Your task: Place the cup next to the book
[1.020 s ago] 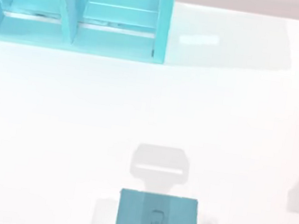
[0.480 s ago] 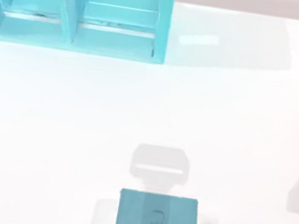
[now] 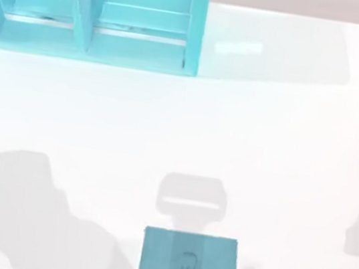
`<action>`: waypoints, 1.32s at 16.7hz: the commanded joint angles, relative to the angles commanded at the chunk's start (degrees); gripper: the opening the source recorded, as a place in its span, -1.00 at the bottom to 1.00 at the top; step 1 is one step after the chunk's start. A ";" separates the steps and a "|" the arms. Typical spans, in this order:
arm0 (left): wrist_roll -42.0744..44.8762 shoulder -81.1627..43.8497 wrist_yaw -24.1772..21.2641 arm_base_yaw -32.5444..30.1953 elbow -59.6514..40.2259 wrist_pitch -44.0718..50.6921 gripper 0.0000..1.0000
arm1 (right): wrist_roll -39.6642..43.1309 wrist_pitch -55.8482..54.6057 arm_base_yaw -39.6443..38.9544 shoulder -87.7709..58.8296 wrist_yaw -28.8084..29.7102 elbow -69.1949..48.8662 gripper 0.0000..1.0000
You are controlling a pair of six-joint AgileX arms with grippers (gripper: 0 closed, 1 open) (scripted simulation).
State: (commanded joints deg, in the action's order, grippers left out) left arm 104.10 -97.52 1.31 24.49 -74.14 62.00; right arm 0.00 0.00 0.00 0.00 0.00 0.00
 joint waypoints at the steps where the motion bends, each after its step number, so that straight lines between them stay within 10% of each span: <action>1: -6.07 0.54 0.06 -4.12 0.24 0.49 -1.00 | 0.00 0.00 0.00 0.00 0.00 0.00 1.00; 22: -105.76 9.55 -2.41 -64.31 3.67 8.77 -1.00 | 0.00 0.00 0.00 0.00 0.00 0.00 1.00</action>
State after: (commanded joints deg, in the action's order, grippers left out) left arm -1.66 -87.96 -1.09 -39.82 -70.46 70.78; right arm 0.00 0.00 0.00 0.00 0.00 0.00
